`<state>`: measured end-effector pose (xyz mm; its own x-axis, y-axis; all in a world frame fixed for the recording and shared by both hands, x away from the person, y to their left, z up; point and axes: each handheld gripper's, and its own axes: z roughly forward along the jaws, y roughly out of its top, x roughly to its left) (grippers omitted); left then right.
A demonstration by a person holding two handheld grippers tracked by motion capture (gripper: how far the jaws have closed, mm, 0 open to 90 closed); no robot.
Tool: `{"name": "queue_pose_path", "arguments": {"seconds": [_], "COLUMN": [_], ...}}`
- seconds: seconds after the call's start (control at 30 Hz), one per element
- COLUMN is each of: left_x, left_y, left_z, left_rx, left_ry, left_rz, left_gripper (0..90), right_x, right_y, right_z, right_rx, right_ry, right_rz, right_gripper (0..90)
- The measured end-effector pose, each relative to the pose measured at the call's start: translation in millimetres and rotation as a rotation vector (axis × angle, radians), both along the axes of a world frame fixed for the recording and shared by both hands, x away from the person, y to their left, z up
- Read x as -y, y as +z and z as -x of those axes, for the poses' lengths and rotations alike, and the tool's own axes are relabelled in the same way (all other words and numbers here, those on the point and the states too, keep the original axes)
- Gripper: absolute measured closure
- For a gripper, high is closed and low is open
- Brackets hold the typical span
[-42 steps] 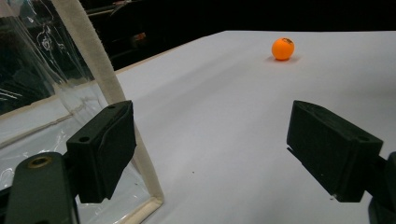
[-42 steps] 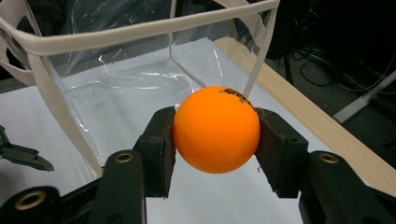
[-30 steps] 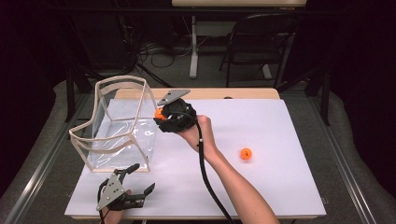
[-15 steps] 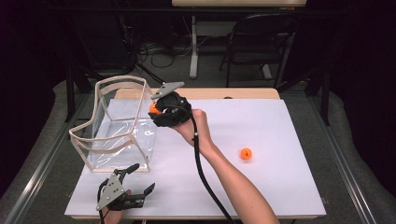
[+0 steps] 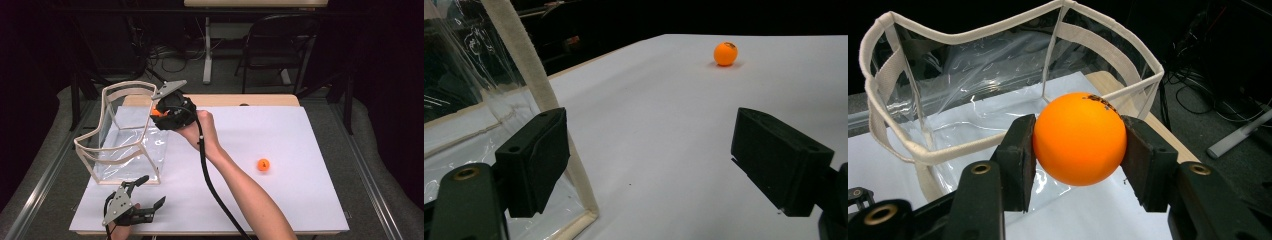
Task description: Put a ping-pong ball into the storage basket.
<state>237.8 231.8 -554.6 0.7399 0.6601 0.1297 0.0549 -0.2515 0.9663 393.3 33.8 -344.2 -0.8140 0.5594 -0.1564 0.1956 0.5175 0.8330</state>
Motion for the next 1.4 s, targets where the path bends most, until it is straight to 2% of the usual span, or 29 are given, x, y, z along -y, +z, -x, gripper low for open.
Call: {"name": "queue_pose_path", "arguments": {"seconds": [0.9, 1.4], "left_x": [-0.9, -0.7], "left_y": [-0.6, -0.8], "left_z": [-0.2, -0.9], "left_rx": [-0.005, -0.008], "left_ry": [0.009, 0.004], "left_rz": [0.007, 0.008], "left_gripper": [16.0, 16.0], "right_x": [-21.4, -41.2], "right_y": [7.9, 9.5], "right_z": [-9.2, -15.8], "right_rx": [-0.003, -0.012], "right_ry": [0.016, 0.032], "right_rz": [-0.014, 0.005], "right_gripper": [50.7, 50.6]}}
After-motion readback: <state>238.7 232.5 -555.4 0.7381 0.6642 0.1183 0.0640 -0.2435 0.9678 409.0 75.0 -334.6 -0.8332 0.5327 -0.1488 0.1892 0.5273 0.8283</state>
